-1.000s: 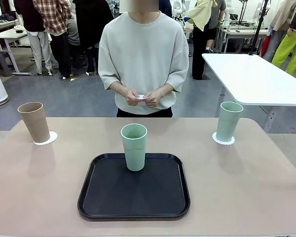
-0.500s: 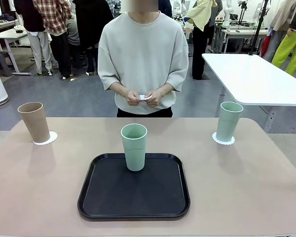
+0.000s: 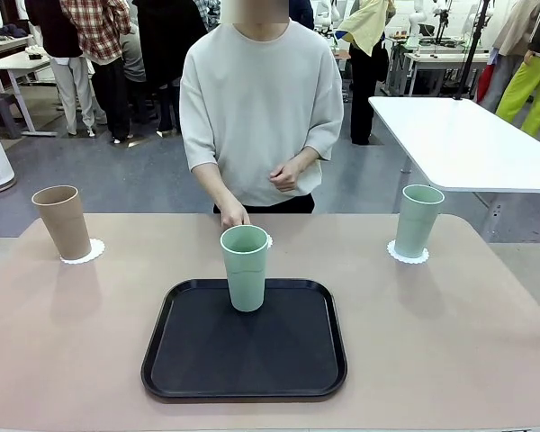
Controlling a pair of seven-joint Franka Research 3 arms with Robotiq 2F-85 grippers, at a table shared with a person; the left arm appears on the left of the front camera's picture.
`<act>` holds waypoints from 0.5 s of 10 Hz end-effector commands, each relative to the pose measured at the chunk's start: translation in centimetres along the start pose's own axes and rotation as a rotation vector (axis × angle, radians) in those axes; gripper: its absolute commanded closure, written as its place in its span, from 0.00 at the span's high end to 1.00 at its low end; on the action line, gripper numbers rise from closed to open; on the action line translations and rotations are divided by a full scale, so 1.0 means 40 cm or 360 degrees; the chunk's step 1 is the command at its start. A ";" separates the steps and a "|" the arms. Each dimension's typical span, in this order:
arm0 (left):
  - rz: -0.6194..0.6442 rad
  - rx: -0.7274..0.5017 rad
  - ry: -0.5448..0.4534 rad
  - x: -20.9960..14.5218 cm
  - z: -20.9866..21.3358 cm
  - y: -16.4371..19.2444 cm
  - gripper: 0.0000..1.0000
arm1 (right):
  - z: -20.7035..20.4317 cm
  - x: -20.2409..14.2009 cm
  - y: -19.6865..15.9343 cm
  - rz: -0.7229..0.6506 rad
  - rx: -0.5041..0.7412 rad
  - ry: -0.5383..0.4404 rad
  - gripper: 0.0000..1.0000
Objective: Place coasters on the table and set cups on them.
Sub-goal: Take one Reusable plastic cup from the Flat Tray and place it on a coaster set by the human.
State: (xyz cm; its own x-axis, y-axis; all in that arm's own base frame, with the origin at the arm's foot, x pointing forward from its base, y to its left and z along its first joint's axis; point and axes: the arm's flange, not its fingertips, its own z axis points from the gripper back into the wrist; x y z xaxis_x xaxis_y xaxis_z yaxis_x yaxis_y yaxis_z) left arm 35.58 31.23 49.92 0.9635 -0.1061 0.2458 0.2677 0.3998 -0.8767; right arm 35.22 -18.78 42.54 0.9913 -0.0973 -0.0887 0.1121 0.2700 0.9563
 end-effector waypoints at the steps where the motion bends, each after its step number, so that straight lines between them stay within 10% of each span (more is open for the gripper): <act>1: 0.0001 -0.0009 -0.0003 -0.005 0.007 -0.004 1.00 | 0.000 -0.001 0.002 0.0005 0.0013 0.0002 1.00; 5: 0.0001 -0.0009 -0.0003 -0.005 0.007 -0.004 1.00 | 0.000 -0.001 0.002 0.0005 0.0013 0.0002 1.00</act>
State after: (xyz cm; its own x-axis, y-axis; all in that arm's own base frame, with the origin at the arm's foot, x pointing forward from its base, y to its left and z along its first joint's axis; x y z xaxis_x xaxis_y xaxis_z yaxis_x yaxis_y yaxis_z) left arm 35.57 31.25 49.92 0.9636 -0.1058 0.2457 0.2674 0.3995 -0.8769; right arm 35.22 -18.78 42.54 0.9913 -0.0973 -0.0887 0.1121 0.2700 0.9563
